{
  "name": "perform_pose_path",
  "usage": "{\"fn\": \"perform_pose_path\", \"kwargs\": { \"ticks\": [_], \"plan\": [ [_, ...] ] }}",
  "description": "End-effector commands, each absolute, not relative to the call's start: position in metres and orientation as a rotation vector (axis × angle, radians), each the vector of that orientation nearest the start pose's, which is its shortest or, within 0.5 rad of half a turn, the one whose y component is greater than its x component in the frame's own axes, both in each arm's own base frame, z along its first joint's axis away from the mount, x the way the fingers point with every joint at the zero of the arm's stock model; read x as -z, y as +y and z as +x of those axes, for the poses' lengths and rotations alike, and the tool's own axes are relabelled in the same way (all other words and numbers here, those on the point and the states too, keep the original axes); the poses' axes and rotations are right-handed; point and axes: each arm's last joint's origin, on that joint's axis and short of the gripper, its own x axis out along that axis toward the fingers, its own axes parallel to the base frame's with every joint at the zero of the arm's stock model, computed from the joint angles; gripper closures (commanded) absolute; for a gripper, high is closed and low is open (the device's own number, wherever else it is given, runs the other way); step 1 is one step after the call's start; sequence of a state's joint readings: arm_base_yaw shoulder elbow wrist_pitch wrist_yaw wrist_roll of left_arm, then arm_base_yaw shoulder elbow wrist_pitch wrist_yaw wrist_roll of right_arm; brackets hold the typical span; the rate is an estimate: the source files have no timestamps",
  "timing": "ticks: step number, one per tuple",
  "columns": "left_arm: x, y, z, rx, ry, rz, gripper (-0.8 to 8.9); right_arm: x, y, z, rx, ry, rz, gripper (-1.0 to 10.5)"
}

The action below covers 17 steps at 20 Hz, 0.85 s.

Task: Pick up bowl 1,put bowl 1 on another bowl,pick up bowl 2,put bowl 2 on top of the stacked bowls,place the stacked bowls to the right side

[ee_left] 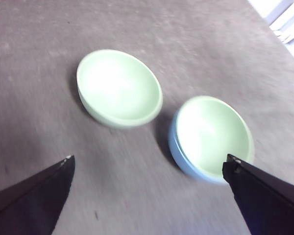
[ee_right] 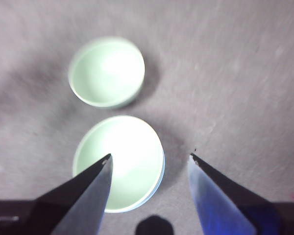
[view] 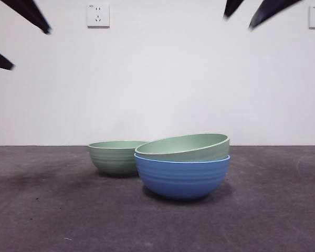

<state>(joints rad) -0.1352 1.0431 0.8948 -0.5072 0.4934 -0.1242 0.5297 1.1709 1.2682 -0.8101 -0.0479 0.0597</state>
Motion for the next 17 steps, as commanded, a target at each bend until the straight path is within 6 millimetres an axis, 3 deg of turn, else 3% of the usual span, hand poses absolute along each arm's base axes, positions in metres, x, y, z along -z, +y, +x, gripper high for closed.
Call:
{"fn": "perform_pose_path", "kwargs": {
  "ticks": [1, 5, 10, 13, 17],
  "plan": [
    [-0.301, -0.057, 0.237, 0.5, 0.718, -0.214, 1.67, -0.375, 0.108, 0.181, -0.523, 0.701, -0.088, 6.9],
    [-0.299, -0.087, 0.295, 0.431, 0.812, -0.145, 1.98, -0.39, 0.091, 0.153, -0.526, 0.641, -0.059, 6.9],
    [-0.265, -0.12, 0.36, 0.377, 0.928, -0.084, 1.98, -0.398, 0.079, 0.133, -0.528, 0.609, -0.05, 6.9],
    [-0.239, -0.127, 0.378, 0.339, 0.994, -0.058, 1.98, -0.399, 0.077, 0.129, -0.528, 0.604, -0.044, 6.9],
    [-0.208, -0.129, 0.385, 0.308, 1.095, -0.047, 1.98, -0.399, 0.077, 0.129, -0.527, 0.603, -0.04, 6.9]
  ]
}}
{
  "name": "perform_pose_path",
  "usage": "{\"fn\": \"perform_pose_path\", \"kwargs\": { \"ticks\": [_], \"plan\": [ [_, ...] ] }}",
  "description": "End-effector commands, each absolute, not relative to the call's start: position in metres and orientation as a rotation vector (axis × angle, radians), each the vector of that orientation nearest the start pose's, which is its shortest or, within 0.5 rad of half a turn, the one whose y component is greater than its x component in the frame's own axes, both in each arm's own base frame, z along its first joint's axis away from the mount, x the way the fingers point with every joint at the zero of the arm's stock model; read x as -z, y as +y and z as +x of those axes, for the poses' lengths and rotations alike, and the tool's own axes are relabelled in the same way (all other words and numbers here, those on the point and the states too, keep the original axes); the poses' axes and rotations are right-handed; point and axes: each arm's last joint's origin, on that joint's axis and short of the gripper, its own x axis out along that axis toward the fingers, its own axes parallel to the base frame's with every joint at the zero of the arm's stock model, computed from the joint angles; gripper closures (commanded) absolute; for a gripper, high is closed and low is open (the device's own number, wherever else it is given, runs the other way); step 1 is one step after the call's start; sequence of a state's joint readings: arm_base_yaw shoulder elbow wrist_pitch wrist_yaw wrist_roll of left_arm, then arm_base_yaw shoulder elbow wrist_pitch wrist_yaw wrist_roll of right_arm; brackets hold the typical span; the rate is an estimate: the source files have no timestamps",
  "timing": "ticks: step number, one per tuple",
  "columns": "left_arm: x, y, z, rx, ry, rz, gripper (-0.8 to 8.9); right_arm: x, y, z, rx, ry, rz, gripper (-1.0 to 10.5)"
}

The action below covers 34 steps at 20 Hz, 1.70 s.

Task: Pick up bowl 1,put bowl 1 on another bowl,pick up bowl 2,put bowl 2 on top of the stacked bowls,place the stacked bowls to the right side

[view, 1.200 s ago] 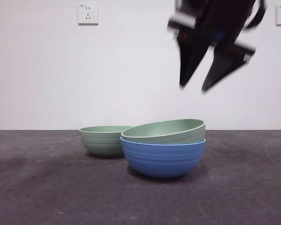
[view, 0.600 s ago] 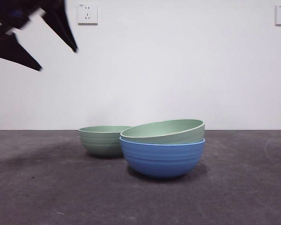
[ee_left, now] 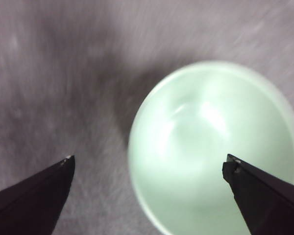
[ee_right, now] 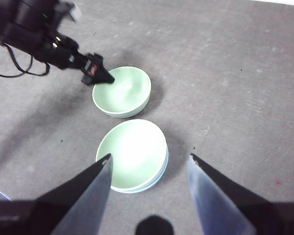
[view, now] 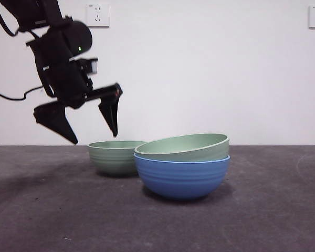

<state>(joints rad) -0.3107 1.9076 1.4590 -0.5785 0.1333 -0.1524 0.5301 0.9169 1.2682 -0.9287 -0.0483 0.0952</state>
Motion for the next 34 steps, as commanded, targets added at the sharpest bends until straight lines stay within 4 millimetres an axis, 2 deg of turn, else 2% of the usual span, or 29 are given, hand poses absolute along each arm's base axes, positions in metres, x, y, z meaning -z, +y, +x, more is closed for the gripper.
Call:
{"fn": "perform_pose_path", "kwargs": {
  "ticks": [1, 4, 7, 8, 11, 13, 19, 22, 26, 28, 30, 34],
  "plan": [
    [-0.203, -0.129, 0.386, 0.304, 1.109, -0.043, 2.13, -0.399, 0.077, 0.129, -0.527, 0.603, -0.041, 6.9],
    [-0.203, -0.129, 0.386, 0.305, 1.113, -0.044, 4.19, -0.399, 0.077, 0.129, -0.524, 0.603, -0.042, 6.9],
    [-0.202, -0.128, 0.385, 0.311, 1.126, -0.048, 7.05, -0.399, 0.077, 0.129, -0.525, 0.603, -0.041, 6.9],
    [-0.202, -0.129, 0.385, 0.312, 1.126, -0.048, 7.55, -0.399, 0.077, 0.129, -0.525, 0.603, -0.041, 6.9],
    [-0.202, -0.128, 0.384, 0.312, 1.135, -0.048, 7.62, -0.399, 0.077, 0.129, -0.525, 0.603, -0.041, 6.9],
    [-0.202, -0.129, 0.384, 0.313, 1.134, -0.049, 8.26, -0.399, 0.077, 0.129, -0.525, 0.603, -0.041, 6.9],
    [-0.205, -0.128, 0.385, 0.314, 1.114, -0.051, 8.22, -0.399, 0.077, 0.129, -0.527, 0.605, -0.041, 6.9],
    [-0.228, -0.124, 0.379, 0.329, 1.057, -0.048, 8.22, -0.397, 0.076, 0.128, -0.524, 0.63, -0.048, 6.9],
    [-0.279, -0.121, 0.354, 0.445, 0.953, -0.066, 8.22, -0.396, 0.076, 0.127, -0.522, 0.64, -0.05, 6.9],
    [-0.299, -0.128, 0.335, 0.511, 0.93, -0.03, 8.22, -0.396, 0.076, 0.127, -0.522, 0.64, -0.05, 6.9],
    [-0.309, -0.14, 0.318, 0.57, 0.93, 0.025, 8.22, -0.396, 0.076, 0.127, -0.522, 0.64, -0.051, 6.9],
    [-0.3, -0.178, 0.301, 0.65, 0.959, 0.159, 8.22, -0.396, 0.076, 0.127, -0.522, 0.64, -0.05, 6.9]
  ]
}}
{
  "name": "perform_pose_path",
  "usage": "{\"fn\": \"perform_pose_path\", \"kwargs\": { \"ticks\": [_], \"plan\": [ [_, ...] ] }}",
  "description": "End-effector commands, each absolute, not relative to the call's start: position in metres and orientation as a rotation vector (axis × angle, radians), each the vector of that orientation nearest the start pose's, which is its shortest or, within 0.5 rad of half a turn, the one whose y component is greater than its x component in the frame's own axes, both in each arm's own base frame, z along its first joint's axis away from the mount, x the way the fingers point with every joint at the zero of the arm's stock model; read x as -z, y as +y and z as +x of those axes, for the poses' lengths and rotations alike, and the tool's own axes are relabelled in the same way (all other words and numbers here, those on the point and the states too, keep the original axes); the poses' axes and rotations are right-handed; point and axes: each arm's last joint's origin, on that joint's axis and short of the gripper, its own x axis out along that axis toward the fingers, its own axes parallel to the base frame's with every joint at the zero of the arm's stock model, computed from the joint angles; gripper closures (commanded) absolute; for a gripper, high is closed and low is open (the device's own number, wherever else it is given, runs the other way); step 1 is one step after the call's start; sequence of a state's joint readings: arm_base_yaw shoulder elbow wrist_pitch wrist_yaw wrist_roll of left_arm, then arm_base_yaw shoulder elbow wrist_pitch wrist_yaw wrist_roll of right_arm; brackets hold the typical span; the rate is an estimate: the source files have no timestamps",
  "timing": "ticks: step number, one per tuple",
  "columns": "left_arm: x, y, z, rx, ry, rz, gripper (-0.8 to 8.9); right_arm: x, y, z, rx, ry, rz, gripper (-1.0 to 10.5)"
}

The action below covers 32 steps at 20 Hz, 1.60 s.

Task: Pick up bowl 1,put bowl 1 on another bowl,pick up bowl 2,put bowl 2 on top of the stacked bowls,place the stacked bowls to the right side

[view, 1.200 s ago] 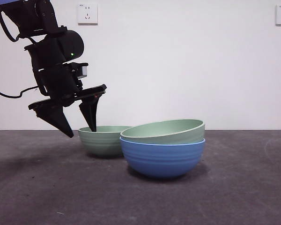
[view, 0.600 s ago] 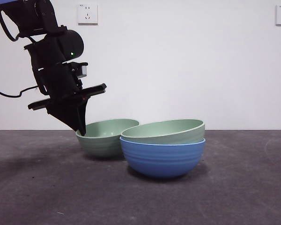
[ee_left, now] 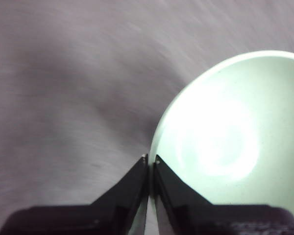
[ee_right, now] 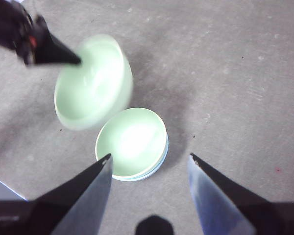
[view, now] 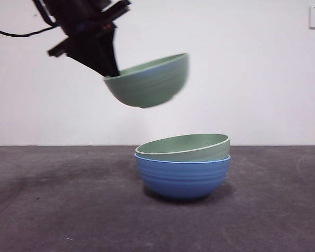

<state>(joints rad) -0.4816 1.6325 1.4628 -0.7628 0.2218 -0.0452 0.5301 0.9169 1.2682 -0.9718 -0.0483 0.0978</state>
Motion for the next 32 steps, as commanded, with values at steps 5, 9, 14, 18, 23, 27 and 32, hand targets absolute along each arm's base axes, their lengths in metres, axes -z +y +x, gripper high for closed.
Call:
{"fn": "perform_pose_path", "kwargs": {
  "ticks": [5, 9, 14, 18, 23, 27, 32],
  "plan": [
    [-0.267, -0.213, 0.304, 0.669, 1.011, 0.246, 8.22, -0.396, 0.076, 0.127, -0.521, 0.641, -0.045, 6.9],
    [-0.248, -0.228, 0.308, 0.664, 1.025, 0.277, 8.22, -0.396, 0.076, 0.127, -0.521, 0.642, -0.043, 6.9],
    [-0.232, -0.231, 0.311, 0.66, 1.083, 0.292, 8.22, -0.396, 0.076, 0.127, -0.521, 0.642, -0.043, 6.9],
    [-0.232, -0.232, 0.31, 0.663, 1.091, 0.29, 6.19, -0.396, 0.076, 0.127, -0.521, 0.642, -0.043, 6.9],
    [-0.237, -0.23, 0.307, 0.665, 1.083, 0.288, 4.3, -0.395, 0.076, 0.127, -0.517, 0.654, -0.036, 6.9],
    [-0.264, -0.219, 0.298, 0.662, 1.035, 0.273, 4.3, -0.388, 0.081, 0.136, -0.502, 0.719, -0.035, 4.7],
    [-0.327, -0.192, 0.263, 0.672, 0.907, 0.236, 4.3, -0.361, 0.105, 0.176, -0.481, 0.878, -0.069, 4.7]
  ]
}}
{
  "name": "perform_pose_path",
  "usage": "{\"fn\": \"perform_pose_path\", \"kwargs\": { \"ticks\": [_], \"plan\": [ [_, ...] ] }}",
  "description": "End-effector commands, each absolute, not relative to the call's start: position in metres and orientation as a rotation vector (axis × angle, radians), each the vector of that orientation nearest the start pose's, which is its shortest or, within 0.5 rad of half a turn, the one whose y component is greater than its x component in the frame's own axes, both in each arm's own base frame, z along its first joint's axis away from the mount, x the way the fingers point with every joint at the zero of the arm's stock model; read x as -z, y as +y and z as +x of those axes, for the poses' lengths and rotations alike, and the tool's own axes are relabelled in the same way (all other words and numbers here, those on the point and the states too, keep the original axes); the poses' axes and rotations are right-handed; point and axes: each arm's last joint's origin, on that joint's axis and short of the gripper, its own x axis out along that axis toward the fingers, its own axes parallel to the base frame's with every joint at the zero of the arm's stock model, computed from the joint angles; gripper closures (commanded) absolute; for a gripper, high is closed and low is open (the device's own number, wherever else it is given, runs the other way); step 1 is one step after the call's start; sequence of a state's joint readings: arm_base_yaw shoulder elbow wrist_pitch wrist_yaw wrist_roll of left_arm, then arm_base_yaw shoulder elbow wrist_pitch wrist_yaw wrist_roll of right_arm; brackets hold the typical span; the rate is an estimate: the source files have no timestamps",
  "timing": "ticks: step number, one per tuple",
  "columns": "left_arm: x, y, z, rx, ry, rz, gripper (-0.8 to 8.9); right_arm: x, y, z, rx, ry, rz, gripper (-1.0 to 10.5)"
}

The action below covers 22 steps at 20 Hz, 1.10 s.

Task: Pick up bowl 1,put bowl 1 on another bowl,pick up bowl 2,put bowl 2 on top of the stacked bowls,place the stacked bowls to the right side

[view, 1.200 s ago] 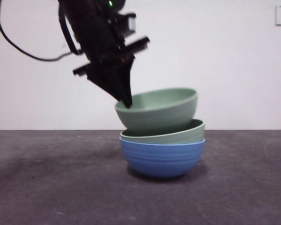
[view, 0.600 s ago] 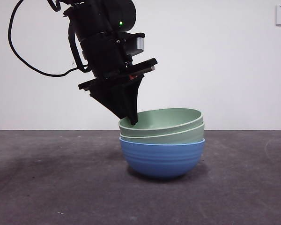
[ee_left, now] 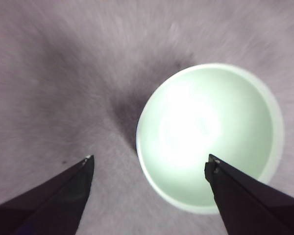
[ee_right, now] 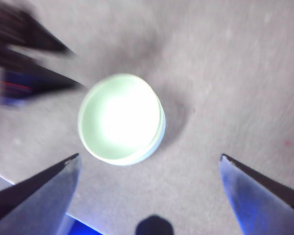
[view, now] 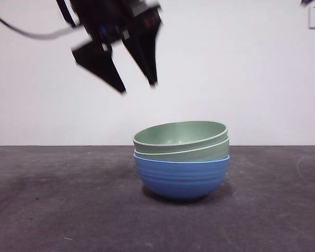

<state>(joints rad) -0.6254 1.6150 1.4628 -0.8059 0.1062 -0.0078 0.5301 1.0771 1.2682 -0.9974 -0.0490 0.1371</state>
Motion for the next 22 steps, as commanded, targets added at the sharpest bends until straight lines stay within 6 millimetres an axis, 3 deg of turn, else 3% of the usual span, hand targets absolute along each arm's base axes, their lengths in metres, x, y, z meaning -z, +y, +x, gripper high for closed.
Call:
{"fn": "perform_pose_path", "kwargs": {
  "ticks": [1, 6, 11, 18, 22],
  "plan": [
    [-0.34, -0.185, 0.253, 0.676, 0.875, 0.227, 4.3, -0.353, 0.111, 0.187, -0.477, 0.91, -0.076, 4.7],
    [-0.393, -0.148, 0.202, 0.691, 0.728, 0.189, 4.31, -0.302, 0.144, 0.241, -0.48, 1.073, -0.053, 4.7],
    [-0.416, -0.123, 0.167, 0.696, 0.66, 0.172, 4.31, -0.24, 0.162, 0.279, -0.427, 1.26, -0.046, 4.7],
    [-0.419, -0.117, 0.159, 0.697, 0.65, 0.169, 4.31, -0.197, 0.172, 0.295, -0.447, 1.405, -0.006, 4.8],
    [-0.419, -0.117, 0.158, 0.696, 0.658, 0.172, 4.31, -0.192, 0.174, 0.298, -0.449, 1.4, -0.005, 6.3]
  ]
}}
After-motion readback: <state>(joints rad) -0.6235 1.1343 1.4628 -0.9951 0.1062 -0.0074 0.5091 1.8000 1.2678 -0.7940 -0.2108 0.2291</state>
